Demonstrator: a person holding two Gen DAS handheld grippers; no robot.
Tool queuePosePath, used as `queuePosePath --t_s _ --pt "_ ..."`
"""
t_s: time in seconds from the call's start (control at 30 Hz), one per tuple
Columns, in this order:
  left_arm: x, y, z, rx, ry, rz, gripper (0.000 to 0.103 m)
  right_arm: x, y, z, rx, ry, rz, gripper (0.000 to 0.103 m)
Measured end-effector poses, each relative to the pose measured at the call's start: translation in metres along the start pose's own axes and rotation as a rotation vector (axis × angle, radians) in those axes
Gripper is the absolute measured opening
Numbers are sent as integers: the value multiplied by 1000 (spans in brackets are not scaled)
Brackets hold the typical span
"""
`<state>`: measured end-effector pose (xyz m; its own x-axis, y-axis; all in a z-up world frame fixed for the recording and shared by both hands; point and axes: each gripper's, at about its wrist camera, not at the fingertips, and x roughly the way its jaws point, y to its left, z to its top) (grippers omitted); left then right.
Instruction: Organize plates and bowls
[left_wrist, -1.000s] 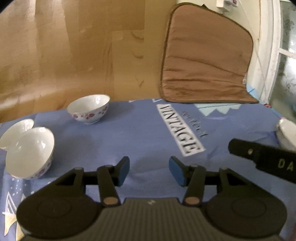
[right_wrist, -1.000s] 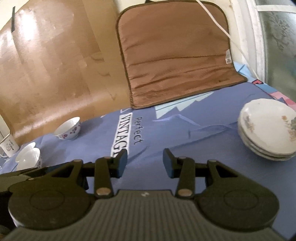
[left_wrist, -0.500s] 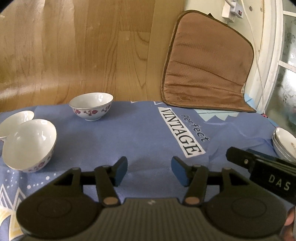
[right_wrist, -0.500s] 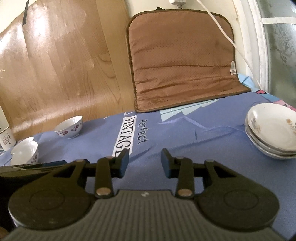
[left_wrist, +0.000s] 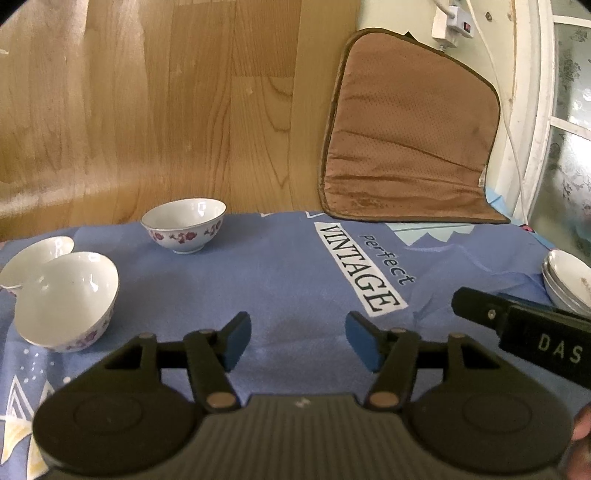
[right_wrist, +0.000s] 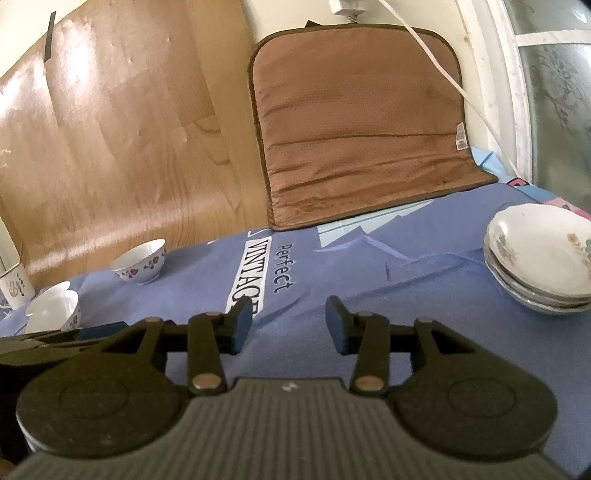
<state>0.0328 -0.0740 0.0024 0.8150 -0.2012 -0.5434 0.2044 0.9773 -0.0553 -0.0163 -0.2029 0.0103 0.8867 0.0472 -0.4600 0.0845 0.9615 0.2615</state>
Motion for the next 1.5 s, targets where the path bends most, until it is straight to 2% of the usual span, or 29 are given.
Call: queuePosePath --t_s 0.2,0.57,0.7,0.77,0.87,0.93,1.03,1.1,1.17,1.3,1.33,1.4,1.5 --pt "-3 -3 0 21 -18 7 66 -1 0 -1 2 -6 0 47" --pt "-7 0 0 22 -32 -6 67 -1 -1 -1 11 -13 3 47" --pt "-20 5 -4 69 -37 13 66 -1 -3 0 24 -11 4 47" --pt "-37 18 -7 68 -49 -14 66 -2 -3 0 31 -13 7 47" --pt "-68 49 -6 24 -106 -44 66 -2 -2 0 24 -14 15 47" --pt "-82 73 1 -15 -136 -4 66 -1 -1 1 17 -11 17 47" --pt "-93 118 20 -126 -151 67 65 1 2 1 -6 2 22 47" --pt "-94 147 30 -191 -144 130 61 6 4 3 -16 37 19 47" --pt "-91 172 35 -250 -124 150 60 14 6 7 -5 91 19 47" --pt "-78 203 30 -356 -71 149 58 22 19 24 104 143 157 47" --pt "-73 209 28 -381 -55 145 56 25 30 29 101 153 184 47" --pt "-62 215 25 -423 -26 124 47 35 56 35 71 183 236 46" --pt "-52 217 21 -435 -17 94 45 51 99 38 -7 220 287 45"
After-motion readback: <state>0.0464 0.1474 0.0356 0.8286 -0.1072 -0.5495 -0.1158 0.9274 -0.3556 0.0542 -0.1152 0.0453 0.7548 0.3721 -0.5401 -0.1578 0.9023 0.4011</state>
